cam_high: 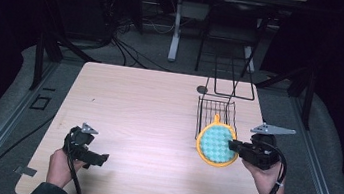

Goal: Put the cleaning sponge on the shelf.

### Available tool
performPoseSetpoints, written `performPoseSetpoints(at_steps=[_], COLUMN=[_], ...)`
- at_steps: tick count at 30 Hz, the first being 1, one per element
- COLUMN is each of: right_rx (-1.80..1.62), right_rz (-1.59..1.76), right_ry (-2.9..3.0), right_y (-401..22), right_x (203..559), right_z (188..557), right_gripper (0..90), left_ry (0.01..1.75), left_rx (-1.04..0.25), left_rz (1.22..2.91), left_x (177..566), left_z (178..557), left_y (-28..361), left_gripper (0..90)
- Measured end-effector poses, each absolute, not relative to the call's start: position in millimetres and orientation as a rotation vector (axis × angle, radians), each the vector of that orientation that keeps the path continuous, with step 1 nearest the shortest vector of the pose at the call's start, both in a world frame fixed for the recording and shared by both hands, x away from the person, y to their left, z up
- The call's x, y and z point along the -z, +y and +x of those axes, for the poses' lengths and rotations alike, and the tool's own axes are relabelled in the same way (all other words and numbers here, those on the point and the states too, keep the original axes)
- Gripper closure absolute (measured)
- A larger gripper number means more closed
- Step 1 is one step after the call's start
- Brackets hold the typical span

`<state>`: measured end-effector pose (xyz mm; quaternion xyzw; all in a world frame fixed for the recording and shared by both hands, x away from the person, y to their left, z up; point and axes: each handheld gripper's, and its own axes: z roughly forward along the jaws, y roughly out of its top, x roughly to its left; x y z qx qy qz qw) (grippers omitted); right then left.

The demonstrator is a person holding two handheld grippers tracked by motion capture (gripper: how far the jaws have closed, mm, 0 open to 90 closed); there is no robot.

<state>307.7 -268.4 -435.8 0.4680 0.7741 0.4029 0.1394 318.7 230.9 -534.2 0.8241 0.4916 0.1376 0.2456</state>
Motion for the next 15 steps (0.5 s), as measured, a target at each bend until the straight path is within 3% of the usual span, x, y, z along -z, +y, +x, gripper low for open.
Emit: performPoseSetpoints(at_steps=[15], right_rx=[-1.131], right_rz=[1.381], right_ry=[2.177], right_y=[-273.9], right_x=[439.3], right_z=[328.6], right_gripper=[85.7], left_ry=[1.342], left_rx=[-0.37], left_rz=[2.258], left_x=[534.2], left_z=[318.8], left_y=[231.0], left_gripper=[0.2])
